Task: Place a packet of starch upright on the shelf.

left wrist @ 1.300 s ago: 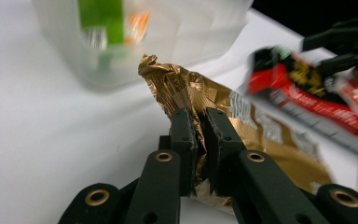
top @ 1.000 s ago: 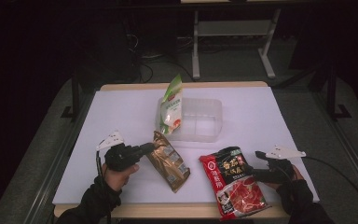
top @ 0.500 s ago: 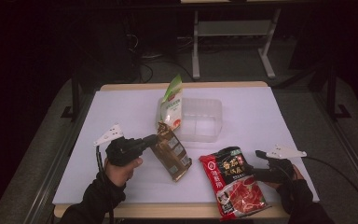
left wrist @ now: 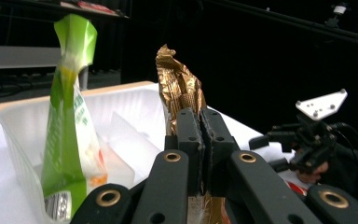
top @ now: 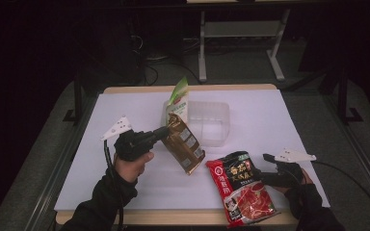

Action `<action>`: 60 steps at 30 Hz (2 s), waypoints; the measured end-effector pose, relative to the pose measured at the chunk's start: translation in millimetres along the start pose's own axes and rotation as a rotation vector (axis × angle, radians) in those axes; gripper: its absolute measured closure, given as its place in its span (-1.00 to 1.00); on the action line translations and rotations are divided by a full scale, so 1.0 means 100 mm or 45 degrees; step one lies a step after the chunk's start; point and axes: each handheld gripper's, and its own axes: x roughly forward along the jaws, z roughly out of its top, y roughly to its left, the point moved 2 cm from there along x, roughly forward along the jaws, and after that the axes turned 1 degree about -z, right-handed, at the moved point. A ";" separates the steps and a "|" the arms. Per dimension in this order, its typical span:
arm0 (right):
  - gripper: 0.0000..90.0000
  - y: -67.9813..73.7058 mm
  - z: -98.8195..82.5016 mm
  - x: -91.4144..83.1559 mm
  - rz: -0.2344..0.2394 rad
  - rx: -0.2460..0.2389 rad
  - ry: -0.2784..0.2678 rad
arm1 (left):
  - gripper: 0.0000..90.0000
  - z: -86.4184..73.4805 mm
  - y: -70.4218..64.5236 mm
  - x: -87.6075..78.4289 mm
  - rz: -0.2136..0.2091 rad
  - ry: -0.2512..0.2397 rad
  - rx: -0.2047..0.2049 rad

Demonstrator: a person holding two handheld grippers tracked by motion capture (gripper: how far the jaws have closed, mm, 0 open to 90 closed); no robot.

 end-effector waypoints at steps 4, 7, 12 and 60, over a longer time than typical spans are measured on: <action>-0.39 0.01 0.01 0.02 0.006 -0.005 0.002 | 0.95 0.07 -0.01 0.04 0.009 -0.013 0.024; -0.40 0.00 0.01 0.01 0.009 -0.004 -0.005 | 0.95 0.14 0.02 0.08 0.039 -0.031 0.026; -0.41 0.00 0.00 0.00 0.013 0.003 -0.016 | 0.95 0.31 0.03 0.17 0.061 -0.055 0.039; -0.41 0.00 -0.01 0.00 0.015 0.005 -0.016 | 0.93 0.20 0.38 1.22 0.417 0.152 0.139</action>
